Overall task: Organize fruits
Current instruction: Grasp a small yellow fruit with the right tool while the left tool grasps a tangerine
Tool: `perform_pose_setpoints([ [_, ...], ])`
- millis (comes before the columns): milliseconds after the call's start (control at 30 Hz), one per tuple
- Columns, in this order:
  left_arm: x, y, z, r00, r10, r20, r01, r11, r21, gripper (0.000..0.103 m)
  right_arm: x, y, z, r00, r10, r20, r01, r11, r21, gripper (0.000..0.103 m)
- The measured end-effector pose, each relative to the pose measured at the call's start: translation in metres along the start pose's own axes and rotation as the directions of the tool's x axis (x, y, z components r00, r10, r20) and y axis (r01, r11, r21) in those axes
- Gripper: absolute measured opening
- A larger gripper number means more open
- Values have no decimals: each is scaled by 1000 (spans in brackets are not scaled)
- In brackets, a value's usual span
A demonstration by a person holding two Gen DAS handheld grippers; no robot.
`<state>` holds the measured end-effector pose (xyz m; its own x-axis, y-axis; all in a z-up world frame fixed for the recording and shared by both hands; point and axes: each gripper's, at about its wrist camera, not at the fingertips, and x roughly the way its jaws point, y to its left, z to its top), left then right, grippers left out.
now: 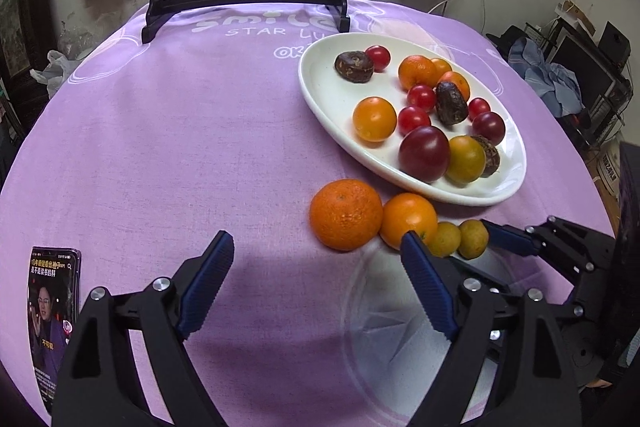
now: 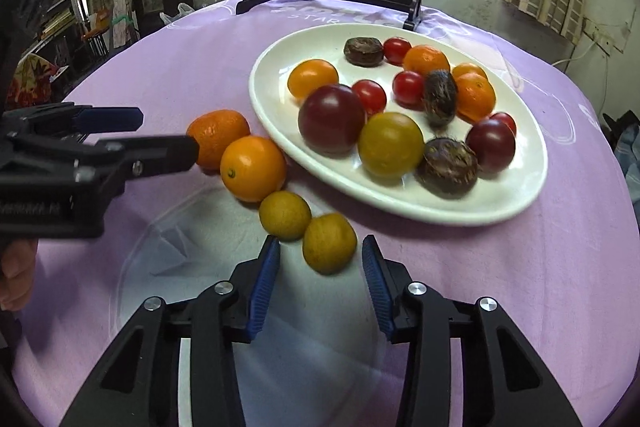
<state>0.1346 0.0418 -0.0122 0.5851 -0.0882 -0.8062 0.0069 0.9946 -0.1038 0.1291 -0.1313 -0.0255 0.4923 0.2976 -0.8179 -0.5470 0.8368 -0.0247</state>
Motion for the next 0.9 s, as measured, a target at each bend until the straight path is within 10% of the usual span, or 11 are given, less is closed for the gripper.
perform_pose_setpoints([
  [133,3,-1,-1,1000,7,-10,-7,1000,9,83,-2,-2,-2,1000,3,5,-3,1000,7,27],
  [900,7,-2,-8,993,117,2,-117,988,104,87,-23,-21,-19,998,49,37,-52,993,105,27],
])
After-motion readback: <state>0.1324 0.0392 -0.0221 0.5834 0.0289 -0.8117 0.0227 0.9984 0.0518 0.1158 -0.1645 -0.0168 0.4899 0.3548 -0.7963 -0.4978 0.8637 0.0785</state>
